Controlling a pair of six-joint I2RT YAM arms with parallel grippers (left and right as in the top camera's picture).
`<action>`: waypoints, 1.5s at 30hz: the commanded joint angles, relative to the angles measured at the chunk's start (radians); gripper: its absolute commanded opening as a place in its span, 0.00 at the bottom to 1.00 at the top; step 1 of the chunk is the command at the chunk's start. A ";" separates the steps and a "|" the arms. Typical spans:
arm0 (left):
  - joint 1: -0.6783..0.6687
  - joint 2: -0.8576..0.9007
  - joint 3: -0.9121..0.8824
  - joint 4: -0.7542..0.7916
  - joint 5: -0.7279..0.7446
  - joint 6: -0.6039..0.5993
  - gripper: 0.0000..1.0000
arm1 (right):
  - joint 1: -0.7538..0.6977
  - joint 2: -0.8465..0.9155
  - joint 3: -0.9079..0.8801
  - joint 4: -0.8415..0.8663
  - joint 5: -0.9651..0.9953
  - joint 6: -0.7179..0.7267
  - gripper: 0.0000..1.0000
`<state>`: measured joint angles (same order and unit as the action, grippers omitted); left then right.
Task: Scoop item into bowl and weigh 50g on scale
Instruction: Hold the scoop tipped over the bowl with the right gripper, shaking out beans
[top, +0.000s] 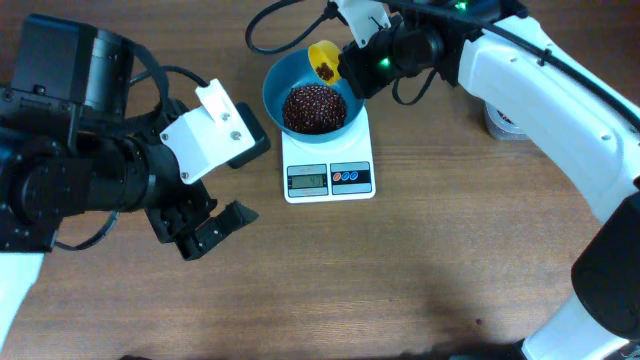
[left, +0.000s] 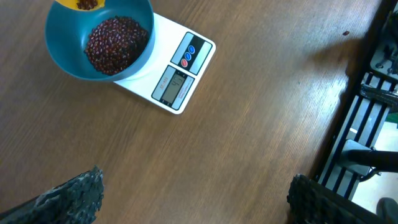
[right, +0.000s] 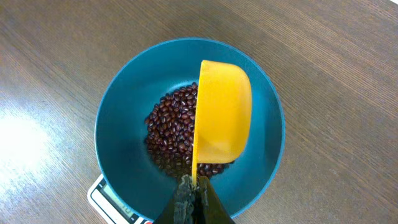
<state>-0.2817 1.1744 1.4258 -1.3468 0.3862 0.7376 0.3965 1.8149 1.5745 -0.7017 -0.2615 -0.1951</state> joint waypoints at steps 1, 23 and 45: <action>0.005 -0.002 -0.004 -0.001 0.014 0.013 0.99 | 0.008 -0.036 0.015 0.030 0.001 -0.006 0.04; 0.004 -0.002 -0.004 -0.002 0.011 0.013 0.99 | 0.003 -0.034 0.015 0.023 -0.043 0.040 0.04; 0.004 -0.002 -0.004 -0.001 0.011 0.013 0.99 | -0.005 -0.042 0.031 -0.024 -0.015 0.047 0.04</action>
<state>-0.2817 1.1744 1.4258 -1.3468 0.3862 0.7376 0.3923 1.8034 1.5860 -0.7288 -0.2626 -0.1562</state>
